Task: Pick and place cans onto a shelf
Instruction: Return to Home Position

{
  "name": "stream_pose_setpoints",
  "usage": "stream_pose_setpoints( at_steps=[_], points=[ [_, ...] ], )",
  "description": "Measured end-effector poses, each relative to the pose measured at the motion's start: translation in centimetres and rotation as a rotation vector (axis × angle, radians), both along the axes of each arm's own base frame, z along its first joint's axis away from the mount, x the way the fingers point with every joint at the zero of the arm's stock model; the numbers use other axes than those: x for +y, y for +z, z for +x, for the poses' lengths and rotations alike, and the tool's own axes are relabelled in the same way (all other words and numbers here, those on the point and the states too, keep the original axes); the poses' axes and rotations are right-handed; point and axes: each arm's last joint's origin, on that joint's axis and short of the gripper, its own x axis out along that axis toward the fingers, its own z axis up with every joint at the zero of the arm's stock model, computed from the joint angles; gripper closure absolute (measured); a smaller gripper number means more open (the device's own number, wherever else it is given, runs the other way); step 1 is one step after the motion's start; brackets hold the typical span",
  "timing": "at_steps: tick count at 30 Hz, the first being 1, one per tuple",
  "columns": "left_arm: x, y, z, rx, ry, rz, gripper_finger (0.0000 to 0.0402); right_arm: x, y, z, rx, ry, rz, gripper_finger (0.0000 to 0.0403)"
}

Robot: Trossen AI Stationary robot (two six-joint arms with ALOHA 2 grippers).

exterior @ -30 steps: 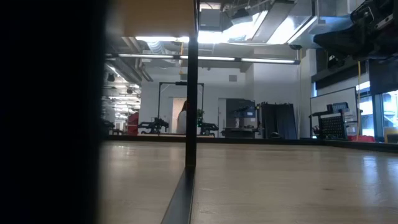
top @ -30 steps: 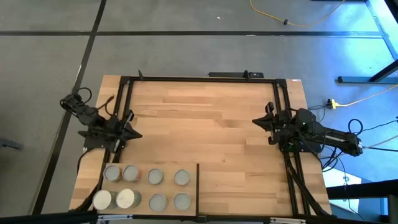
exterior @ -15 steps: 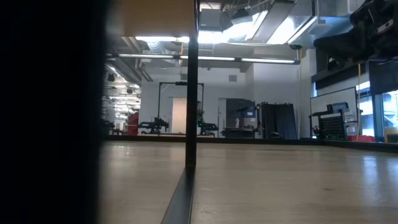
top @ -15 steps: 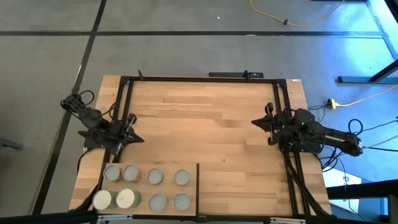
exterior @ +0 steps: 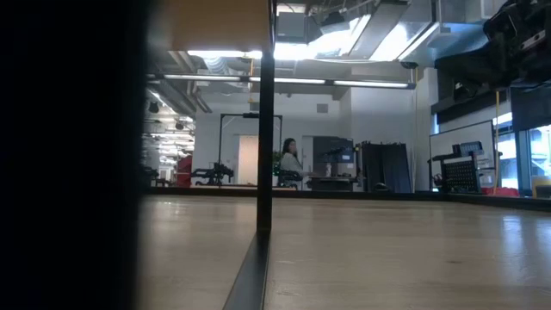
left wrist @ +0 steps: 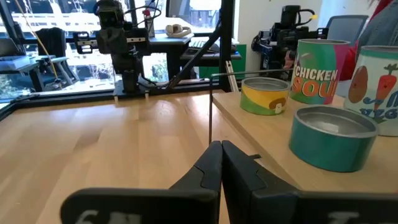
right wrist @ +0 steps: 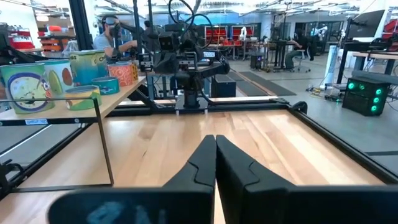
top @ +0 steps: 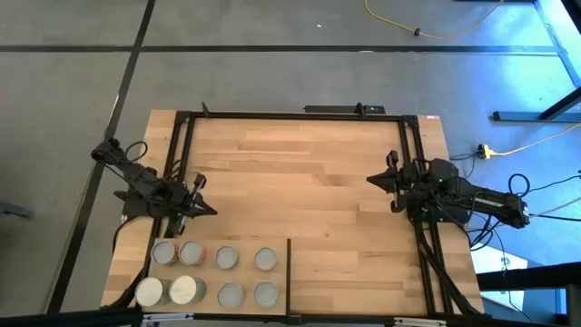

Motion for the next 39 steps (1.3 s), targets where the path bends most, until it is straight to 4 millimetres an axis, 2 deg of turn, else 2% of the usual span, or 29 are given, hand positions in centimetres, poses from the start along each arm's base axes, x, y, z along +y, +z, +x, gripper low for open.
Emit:
stream_pose_setpoints(
  at_steps=[7,11,25,33,39],
  points=[
    [-0.3,-1.1,0.4,-0.023,-0.032,-0.011,0.0402,0.0,-0.4,0.1,0.016,0.019,0.007,0.0396],
    [-0.5,-1.6,0.5,-0.025,-0.050,-0.014,0.0402,-0.1,-1.8,0.4,0.010,0.017,0.014,0.0396],
    [-0.8,-2.0,0.6,-0.088,-0.111,0.011,0.0402,0.0,-1.7,0.5,0.006,0.046,0.057,0.0396],
    [-0.3,-1.9,0.7,-0.084,0.062,0.009,0.0402,-0.4,-1.9,0.5,0.021,-0.086,0.071,0.0396],
    [-0.2,-1.9,0.7,-0.088,0.086,0.023,0.0401,-0.6,-2.0,0.5,0.028,-0.171,0.100,0.0395]
  ],
)
